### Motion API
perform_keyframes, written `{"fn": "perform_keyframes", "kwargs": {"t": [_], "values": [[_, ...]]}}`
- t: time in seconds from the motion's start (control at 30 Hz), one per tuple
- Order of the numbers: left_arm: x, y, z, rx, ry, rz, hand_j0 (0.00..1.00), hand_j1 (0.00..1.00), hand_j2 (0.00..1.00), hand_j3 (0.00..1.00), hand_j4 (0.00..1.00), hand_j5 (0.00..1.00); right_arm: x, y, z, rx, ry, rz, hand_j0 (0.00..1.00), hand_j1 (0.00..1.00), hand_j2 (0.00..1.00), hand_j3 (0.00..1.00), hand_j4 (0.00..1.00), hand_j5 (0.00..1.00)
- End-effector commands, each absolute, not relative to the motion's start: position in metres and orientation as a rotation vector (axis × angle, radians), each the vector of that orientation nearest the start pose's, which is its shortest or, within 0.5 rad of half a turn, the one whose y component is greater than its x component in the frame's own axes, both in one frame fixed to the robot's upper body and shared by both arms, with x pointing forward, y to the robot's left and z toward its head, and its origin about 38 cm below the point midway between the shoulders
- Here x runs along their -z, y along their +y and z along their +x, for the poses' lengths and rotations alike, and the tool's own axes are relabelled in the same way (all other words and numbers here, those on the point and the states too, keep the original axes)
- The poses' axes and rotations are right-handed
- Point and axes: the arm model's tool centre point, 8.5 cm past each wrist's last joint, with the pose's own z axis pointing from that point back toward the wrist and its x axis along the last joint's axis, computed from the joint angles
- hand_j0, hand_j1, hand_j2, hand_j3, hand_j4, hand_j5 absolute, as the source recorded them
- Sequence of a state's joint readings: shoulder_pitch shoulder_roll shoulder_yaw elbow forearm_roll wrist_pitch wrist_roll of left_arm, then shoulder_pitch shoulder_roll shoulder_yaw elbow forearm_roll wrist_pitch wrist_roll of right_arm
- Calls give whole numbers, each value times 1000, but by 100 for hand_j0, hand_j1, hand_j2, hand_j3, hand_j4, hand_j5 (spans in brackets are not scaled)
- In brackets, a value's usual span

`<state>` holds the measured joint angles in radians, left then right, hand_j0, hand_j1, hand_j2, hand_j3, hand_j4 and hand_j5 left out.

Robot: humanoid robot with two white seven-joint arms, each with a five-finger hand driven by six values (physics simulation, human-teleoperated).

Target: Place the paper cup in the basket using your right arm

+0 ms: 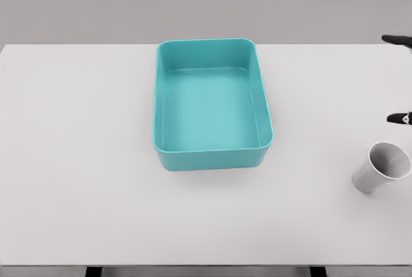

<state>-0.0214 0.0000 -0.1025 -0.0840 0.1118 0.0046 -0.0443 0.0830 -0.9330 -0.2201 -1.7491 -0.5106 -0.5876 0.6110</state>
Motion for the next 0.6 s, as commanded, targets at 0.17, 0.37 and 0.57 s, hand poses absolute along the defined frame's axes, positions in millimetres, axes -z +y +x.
{"fn": "perform_keyframes", "kwargs": {"t": [0.17, 0.37, 0.57], "values": [[262, 265, 43, -2, -101, 34, 100, 100, 100, 100, 100, 100, -278, -423, 298, -1082, -1966, 92, 100, 100, 100, 100, 100, 100], [262, 265, 43, -2, -101, 34, 100, 100, 100, 100, 100, 100, -272, -430, 290, -1057, -1884, 168, 100, 100, 100, 100, 100, 100], [262, 265, 43, -4, -101, 34, 100, 100, 100, 100, 100, 100, -247, -435, 278, -1029, -1793, 202, 100, 100, 100, 100, 100, 100]]}}
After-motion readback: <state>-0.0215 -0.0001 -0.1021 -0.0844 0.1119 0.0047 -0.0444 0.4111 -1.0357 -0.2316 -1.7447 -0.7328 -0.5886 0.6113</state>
